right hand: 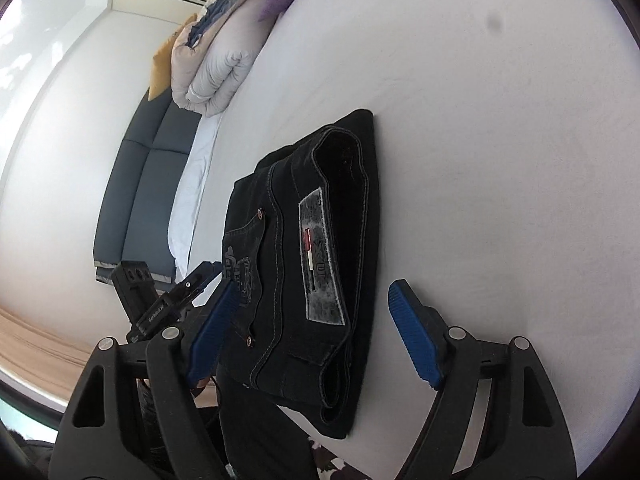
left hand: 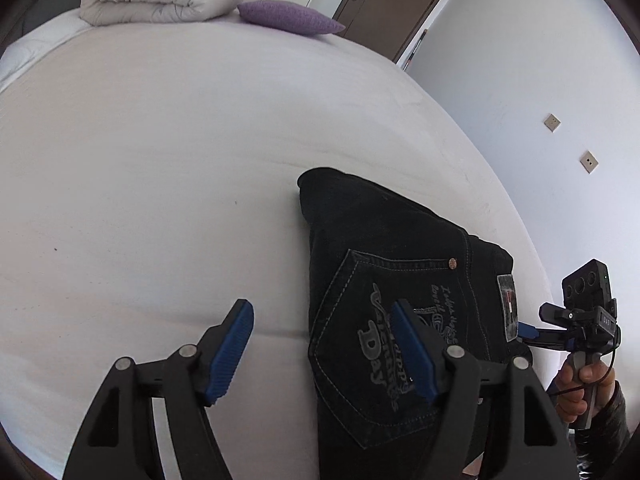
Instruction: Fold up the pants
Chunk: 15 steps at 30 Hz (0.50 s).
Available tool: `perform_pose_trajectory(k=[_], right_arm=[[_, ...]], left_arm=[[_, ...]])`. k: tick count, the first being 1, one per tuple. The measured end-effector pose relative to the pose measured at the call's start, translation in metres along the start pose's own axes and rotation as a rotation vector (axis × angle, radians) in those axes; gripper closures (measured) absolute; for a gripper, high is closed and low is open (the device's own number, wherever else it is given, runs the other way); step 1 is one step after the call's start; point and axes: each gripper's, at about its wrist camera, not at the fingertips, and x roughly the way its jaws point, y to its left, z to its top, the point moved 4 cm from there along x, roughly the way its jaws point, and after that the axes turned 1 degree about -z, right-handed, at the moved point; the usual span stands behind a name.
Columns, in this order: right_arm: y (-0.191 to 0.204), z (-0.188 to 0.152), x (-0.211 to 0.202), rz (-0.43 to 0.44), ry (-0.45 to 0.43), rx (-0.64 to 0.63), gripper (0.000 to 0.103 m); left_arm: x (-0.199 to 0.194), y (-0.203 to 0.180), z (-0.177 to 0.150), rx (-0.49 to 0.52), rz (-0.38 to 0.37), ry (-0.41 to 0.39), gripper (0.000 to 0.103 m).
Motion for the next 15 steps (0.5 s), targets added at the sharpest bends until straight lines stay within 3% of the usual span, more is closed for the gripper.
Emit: perform_pose_trajectory(k=[4,8,10,12,15], right_arm=[[-0.002,0.01,0.02,-0.045,0.047,0.032,0.035],[-0.003,0.019,0.038,-0.086,0.076,0.054,0.05],[-0.004,0.022,0.045,-0.092,0.077,0.067,0.064],[-0.005,0.021,0.049,-0.092,0.071,0.068,0.076],[0.002,0.017,0.05,-0.103,0.037,0.014,0.082]], left_arm=[[0.029,-0.008,-0.004,0.021,-0.011,0.11,0.03],[0.04,-0.018,-0.003,0.041,-0.008,0.124,0.029],[0.044,-0.022,-0.004,0.029,-0.041,0.129,0.049],[0.045,-0.026,-0.005,0.04,-0.024,0.121,0.055],[0.039,-0.03,-0.007,0.047,-0.028,0.093,0.069]])
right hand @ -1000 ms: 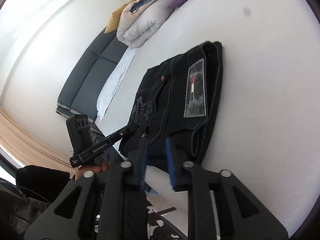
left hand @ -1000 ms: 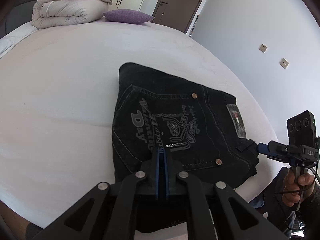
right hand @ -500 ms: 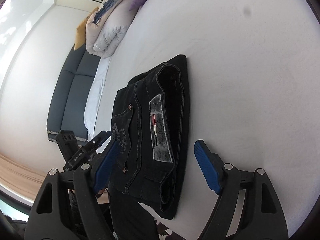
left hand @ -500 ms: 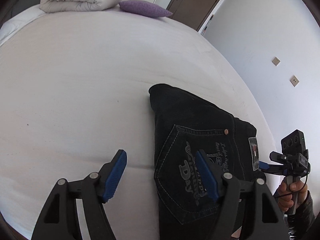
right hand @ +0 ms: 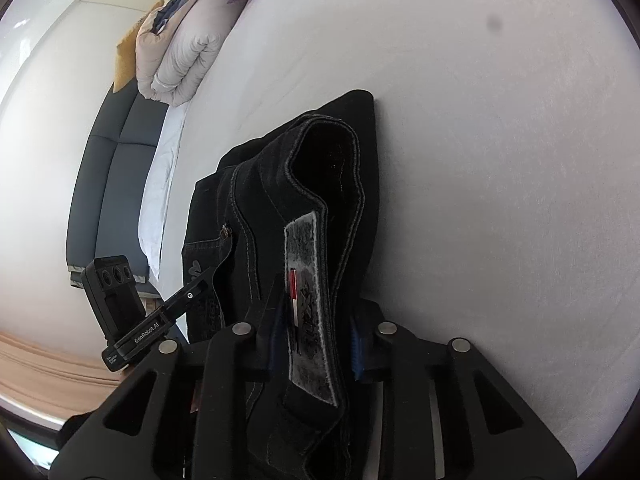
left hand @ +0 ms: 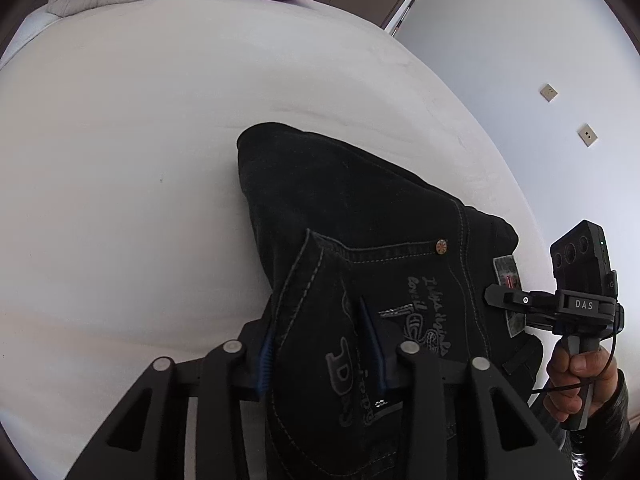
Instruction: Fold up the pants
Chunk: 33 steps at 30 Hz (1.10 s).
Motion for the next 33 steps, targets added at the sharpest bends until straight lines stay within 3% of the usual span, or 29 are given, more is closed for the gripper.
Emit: perform_pose_trajectory(k=[4,11,16,21,23,27,30,33], right_arm=[[0.02,0.0,-0.014,-0.016,-0.043,-0.099,0.086],[0.046,0.036,-0.063,0.006,-0.136,-0.191,0.087],[0.035,0.077,-0.084,-0.024,-0.165,-0.197,0.087],[-0.01,0.107,-0.077,-0.068,-0.15,-0.137,0.087],[-0.033,0.115,-0.066,-0.071,-0.128,-0.104,0.086],[-0.071,0.114,-0.053,0.007,-0.122,-0.032,0.083],[-0.08,0.112,-0.058,0.071,-0.158,-0.025,0.081],[-0.088,0.105,-0.07,0.067,-0.192,-0.004,0.079]], left_arm=[[-0.018,-0.014,0.004,0.007,-0.001,-0.043,0.078],[-0.041,-0.052,0.051,0.085,-0.052,-0.141,0.079],[-0.008,-0.068,0.084,0.12,-0.054,-0.124,0.078],[0.053,-0.07,0.09,0.115,-0.031,-0.056,0.078],[0.068,-0.064,0.086,0.107,-0.005,-0.049,0.074],[0.08,-0.044,0.082,0.055,0.007,-0.045,0.045],[0.077,-0.04,0.078,0.046,-0.007,-0.066,0.045],[0.061,-0.041,0.07,0.046,0.006,-0.096,0.044]])
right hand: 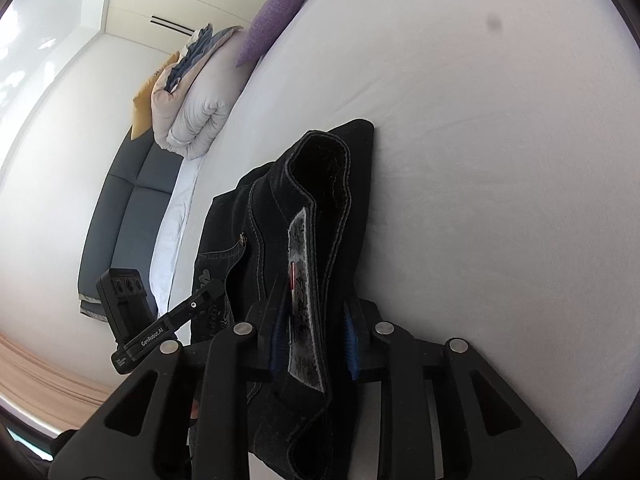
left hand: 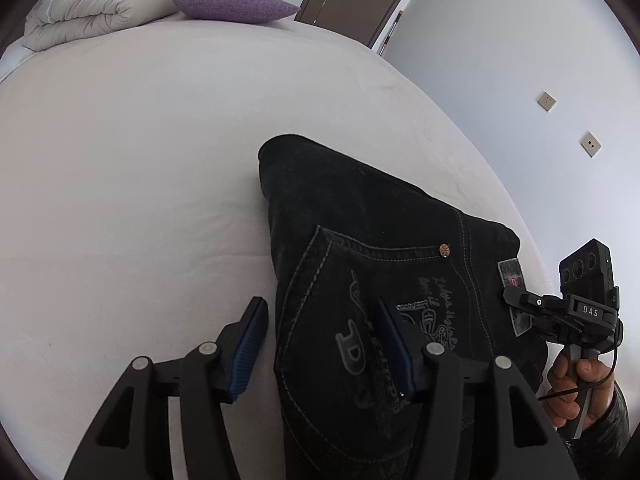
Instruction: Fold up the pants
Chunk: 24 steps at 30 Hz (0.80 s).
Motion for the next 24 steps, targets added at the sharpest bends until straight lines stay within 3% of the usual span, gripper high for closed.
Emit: perform_pose_trajectory(k=[3,5,7,9,12,13,15,17,18,19,21,24], right_arm=[[0.008,-0.008,-0.015,-0.044,-0.06,0.022,0.077],[0.016,-0.022,-0.037,-0.088,-0.123,0.001,0.077],[0.03,-0.038,-0.062,-0.135,-0.194,-0.043,0.077],[0.051,-0.057,-0.09,-0.199,-0.284,-0.105,0.077],[0.087,-0.081,-0.13,-0.315,-0.427,-0.237,0.074],[0.102,-0.09,-0.144,-0.347,-0.481,-0.289,0.07],[0.129,-0.109,-0.171,-0.395,-0.586,-0.366,0.026],[0.159,-0.133,-0.204,-0.408,-0.746,-0.46,0.017],[0.174,-0.145,-0.217,-0.407,-0.815,-0.512,0.006],[0.188,-0.158,-0.23,-0.421,-0.894,-0.557,0.0],[0.209,-0.182,-0.249,-0.453,-1.027,-0.619,0.0],[0.23,-0.203,-0.26,-0.474,-1.021,-0.682,0.0]], left_arm=[[-0.037,-0.007,-0.007,0.037,0.034,-0.095,0.044],[-0.071,-0.018,-0.012,0.104,0.107,-0.191,0.039],[-0.104,-0.036,-0.018,0.17,0.184,-0.297,0.015],[-0.141,-0.051,-0.031,0.225,0.269,-0.421,0.0],[-0.183,-0.072,-0.034,0.288,0.34,-0.555,0.0],[-0.194,-0.083,-0.032,0.306,0.372,-0.596,0.0],[-0.222,-0.093,-0.042,0.331,0.428,-0.663,0.0],[-0.248,-0.106,-0.053,0.339,0.471,-0.717,0.0],[-0.259,-0.112,-0.058,0.335,0.487,-0.732,0.0],[-0.268,-0.118,-0.063,0.324,0.495,-0.746,0.0],[-0.285,-0.122,-0.075,0.275,0.528,-0.769,0.0],[-0.297,-0.118,-0.088,0.207,0.585,-0.712,0.0]])
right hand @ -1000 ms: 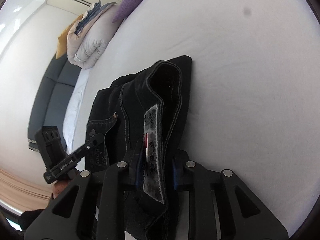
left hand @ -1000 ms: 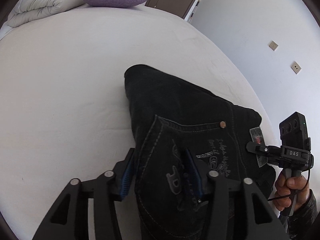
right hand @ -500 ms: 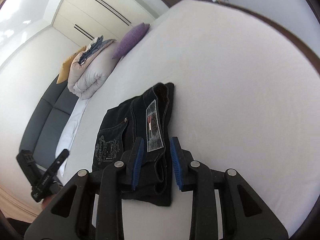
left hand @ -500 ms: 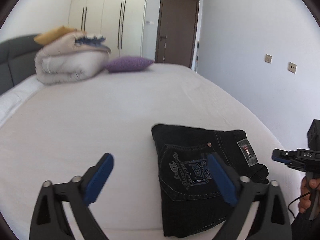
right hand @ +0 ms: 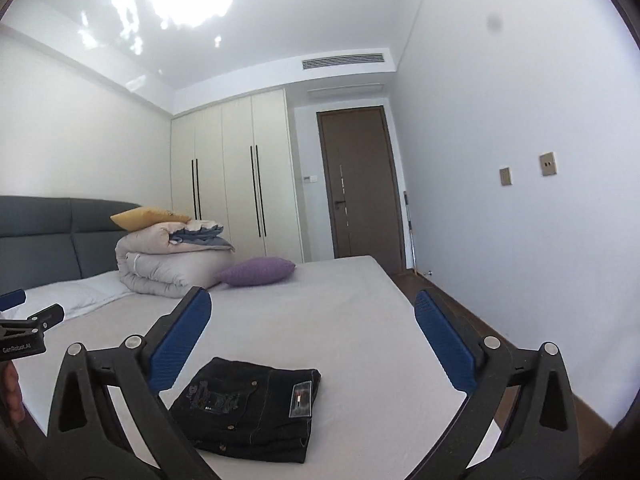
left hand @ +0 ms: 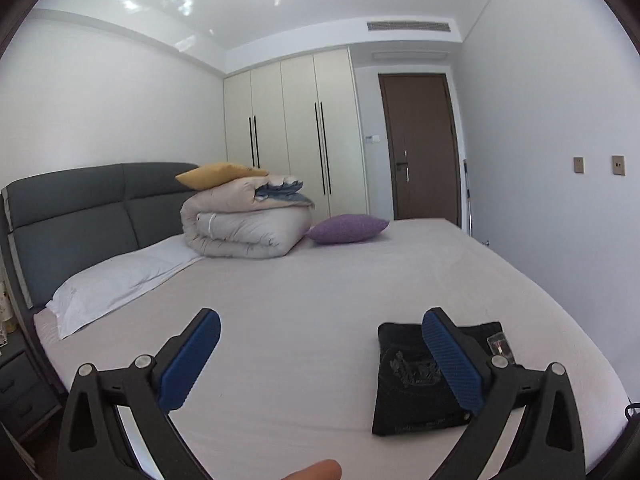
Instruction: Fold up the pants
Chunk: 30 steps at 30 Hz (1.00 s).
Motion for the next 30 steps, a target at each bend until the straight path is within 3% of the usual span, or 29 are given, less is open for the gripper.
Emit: perform_pose_trajectory(k=[3,7,12,16,30], right_arm=[[0.009,0.001,-0.018,-0.032,0.074,-0.053,0.0],[0.011,-0.006,-0.052,-0.015,0.155,-0.023,0.0],[0.009,-0.019,-0.047,-0.027,0.349,0.103,0.0],[0.007,-0.046,-0.034,-0.078,0.467,0.1,0.0],[0.021,-0.078,-0.021,-0.022,0.508,0.06,0.0]], left_arm=[[-0.006,0.001,-0.009,0.02,0.012,0.044,0.0],[-0.008,-0.002,-0.029,0.024,-0.003,0.133,0.0],[0.001,-0.007,-0.045,-0.007,-0.012,0.22,0.0],[-0.005,-0.012,-0.056,-0.003,-0.015,0.245,0.0],[0.028,-0.019,-0.106,-0.029,-0.071,0.409,0.0]])
